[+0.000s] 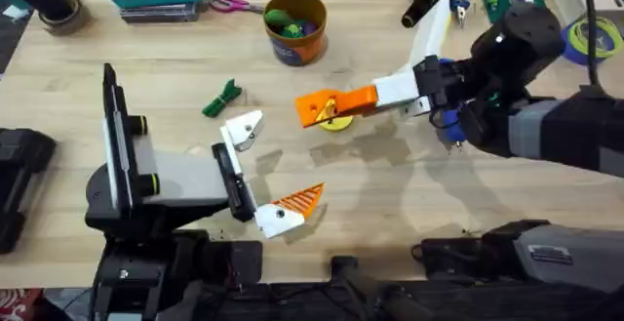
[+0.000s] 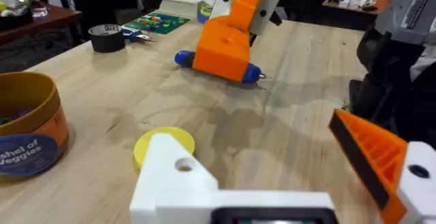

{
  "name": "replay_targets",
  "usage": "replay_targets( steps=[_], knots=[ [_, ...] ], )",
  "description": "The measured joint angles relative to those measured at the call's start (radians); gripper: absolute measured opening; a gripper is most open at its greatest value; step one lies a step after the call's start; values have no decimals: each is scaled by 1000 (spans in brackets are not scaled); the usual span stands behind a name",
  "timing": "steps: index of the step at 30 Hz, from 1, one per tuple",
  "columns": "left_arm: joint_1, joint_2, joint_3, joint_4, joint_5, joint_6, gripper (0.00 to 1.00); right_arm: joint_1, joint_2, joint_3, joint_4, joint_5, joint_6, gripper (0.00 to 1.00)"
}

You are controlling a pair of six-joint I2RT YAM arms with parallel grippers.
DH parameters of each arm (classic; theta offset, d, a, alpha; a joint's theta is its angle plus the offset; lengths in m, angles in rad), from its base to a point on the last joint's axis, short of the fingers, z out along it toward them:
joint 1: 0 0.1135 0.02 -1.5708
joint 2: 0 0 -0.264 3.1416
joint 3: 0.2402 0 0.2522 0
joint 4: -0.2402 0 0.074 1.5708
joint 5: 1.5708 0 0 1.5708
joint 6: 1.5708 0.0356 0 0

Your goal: Pick up the gripper from the table and insert it into the empty holder that is missing its gripper. Then pick up a screw, insert it into the mounting hole, and use the screwdriver to tighten it. Finally, clean up the table by picking up the vegetable and placing it into the bucket.

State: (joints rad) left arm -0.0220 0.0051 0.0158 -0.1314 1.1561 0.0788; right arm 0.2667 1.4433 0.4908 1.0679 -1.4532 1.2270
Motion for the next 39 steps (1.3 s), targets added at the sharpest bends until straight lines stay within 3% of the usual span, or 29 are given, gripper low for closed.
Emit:
replay_targets(
  steps=[15, 21, 29, 39],
  knots=[
    [0, 0, 0, 0, 0, 0, 985, 114, 48, 0, 11, 0, 32, 9],
    [0, 0, 0, 0, 0, 0, 985, 139, 129, 0, 164, 0, 61, 9],
    [0, 0, 0, 0, 0, 0, 985, 143, 205, 0, 216, 9, 88, 9],
    [0, 0, 0, 0, 0, 0, 986, 143, 285, 0, 438, 38, 241, 9]
  ],
)
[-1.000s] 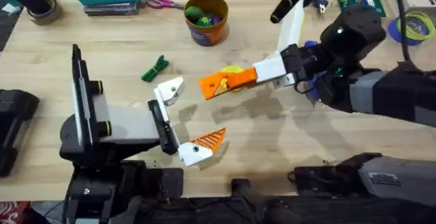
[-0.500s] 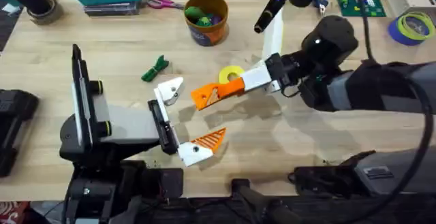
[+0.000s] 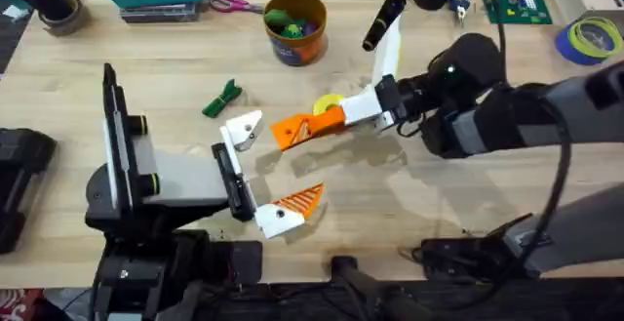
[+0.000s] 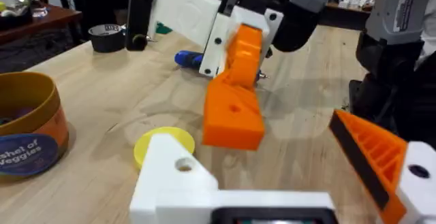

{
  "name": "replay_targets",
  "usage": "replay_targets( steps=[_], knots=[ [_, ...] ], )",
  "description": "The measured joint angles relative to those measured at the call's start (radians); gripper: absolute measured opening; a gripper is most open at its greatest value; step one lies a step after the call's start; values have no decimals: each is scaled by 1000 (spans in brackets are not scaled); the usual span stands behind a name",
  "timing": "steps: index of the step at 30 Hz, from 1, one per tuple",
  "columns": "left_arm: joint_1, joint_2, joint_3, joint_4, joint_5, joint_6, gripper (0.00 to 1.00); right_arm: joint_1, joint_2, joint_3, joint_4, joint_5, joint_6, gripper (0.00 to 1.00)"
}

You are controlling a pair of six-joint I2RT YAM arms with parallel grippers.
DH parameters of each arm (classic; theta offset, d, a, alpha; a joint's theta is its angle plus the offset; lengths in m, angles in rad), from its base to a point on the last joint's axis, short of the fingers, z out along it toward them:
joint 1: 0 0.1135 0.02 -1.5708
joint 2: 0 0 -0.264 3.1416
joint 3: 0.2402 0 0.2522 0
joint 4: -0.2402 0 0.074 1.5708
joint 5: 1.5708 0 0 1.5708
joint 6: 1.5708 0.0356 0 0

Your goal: Pick up the gripper from the table and insert it into the empty holder that is missing its gripper. Then pick up a screw, insert it into the mounting hole, and use the screwdriver to tighten it. Finally, clean up the table by picking up the vegetable and placing it into the bucket.

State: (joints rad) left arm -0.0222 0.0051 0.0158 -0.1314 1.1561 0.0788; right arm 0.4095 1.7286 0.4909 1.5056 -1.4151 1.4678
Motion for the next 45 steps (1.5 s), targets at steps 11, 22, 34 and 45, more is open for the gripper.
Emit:
replay_targets(
  steps=[11, 22, 34, 45],
  knots=[
    [0, 0, 0, 0, 0, 0, 986, 25, 46, 0, 28, 46, 87, 9],
    [0, 0, 0, 0, 0, 0, 986, 77, 56, 0, 28, 92, 107, 9],
    [0, 0, 0, 0, 0, 0, 986, 79, 56, 0, 28, 95, 107, 9],
    [0, 0, 0, 0, 0, 0, 986, 79, 56, 5, 28, 95, 103, 9]
  ],
)
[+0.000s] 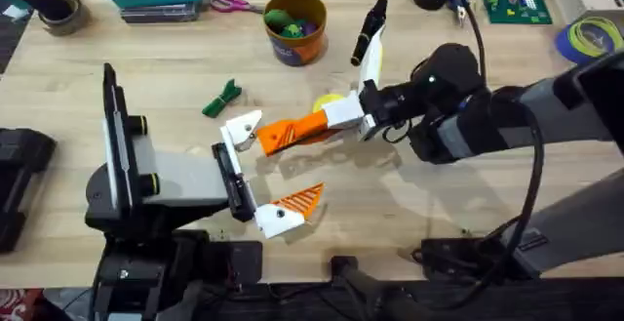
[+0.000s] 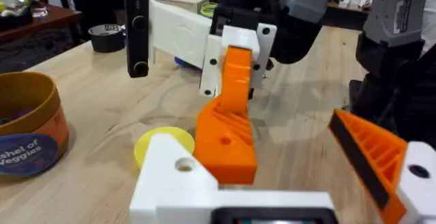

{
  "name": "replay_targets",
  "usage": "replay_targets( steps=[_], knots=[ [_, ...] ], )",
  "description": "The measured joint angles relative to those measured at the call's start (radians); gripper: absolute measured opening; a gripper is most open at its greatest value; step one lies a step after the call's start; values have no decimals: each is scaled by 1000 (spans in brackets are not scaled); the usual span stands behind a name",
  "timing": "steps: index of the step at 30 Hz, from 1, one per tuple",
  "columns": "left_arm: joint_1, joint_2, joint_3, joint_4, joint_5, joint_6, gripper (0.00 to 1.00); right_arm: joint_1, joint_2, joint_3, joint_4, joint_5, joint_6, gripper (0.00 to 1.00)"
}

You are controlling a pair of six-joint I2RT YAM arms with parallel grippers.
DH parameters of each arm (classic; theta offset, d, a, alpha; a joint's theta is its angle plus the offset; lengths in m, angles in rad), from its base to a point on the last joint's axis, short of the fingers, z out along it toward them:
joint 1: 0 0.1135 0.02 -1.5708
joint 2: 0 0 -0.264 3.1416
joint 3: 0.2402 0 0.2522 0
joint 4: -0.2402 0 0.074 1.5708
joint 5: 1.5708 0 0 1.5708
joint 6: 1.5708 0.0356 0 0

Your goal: Pick up the gripper from the table and insert it into the empty holder that is missing its gripper. Then pick up a screw, insert it into the mounting hole, and use the screwdriver to tighten it. Finally, clean up the table by picking up the vegetable and placing it into the bucket.

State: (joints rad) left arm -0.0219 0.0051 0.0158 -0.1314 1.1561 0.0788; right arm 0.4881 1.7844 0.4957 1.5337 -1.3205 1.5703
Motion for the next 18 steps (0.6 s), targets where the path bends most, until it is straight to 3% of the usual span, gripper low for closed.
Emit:
replay_targets(
  steps=[18],
  knots=[
    [0, 0, 0, 0, 0, 0, 986, 7, -7, 2, 1, 4, -30, 9]
  ],
)
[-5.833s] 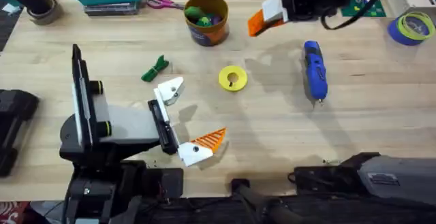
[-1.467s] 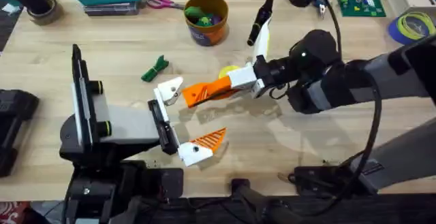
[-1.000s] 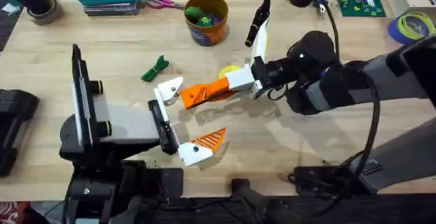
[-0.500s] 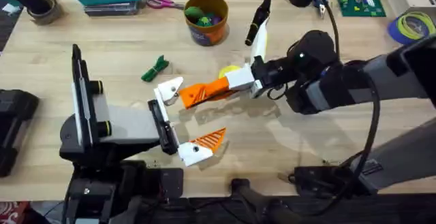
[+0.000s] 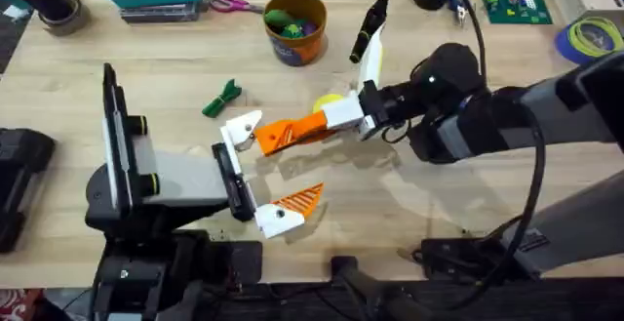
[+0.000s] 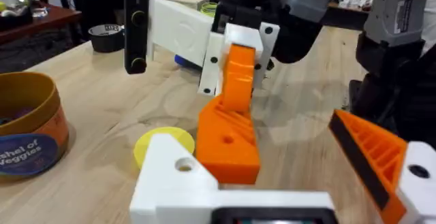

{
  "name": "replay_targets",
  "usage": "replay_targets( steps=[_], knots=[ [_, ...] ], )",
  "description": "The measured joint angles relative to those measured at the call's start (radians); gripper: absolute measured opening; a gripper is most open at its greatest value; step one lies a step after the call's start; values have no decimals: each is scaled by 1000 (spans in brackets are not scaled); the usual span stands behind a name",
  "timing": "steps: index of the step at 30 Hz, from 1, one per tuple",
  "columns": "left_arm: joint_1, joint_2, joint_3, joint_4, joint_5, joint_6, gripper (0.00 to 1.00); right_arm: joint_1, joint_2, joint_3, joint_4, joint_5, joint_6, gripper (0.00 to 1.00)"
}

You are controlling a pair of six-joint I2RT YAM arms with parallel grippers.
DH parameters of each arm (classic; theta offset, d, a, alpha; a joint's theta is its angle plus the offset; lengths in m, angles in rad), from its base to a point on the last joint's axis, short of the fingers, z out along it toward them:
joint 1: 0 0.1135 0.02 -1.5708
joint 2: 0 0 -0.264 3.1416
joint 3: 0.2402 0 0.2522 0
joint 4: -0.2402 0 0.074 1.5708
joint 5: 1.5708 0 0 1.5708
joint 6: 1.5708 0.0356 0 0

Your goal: Pick up the gripper from the table and insert it into the empty holder that is missing its gripper. Then pick up a screw, insert it into the mounting hole, and use the screwdriver to tighten it. Finally, clean up the table by picking up the vegetable and placing it into the bucket.

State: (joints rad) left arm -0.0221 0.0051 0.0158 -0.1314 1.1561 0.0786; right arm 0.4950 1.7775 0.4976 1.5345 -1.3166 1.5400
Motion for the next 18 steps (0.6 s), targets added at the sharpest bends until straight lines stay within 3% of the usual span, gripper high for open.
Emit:
replay_targets(
  steps=[18],
  knots=[
    [0, 0, 0, 0, -2, 0, 986, 2, 0, 1, -1, 14, 24, 9]
  ],
)
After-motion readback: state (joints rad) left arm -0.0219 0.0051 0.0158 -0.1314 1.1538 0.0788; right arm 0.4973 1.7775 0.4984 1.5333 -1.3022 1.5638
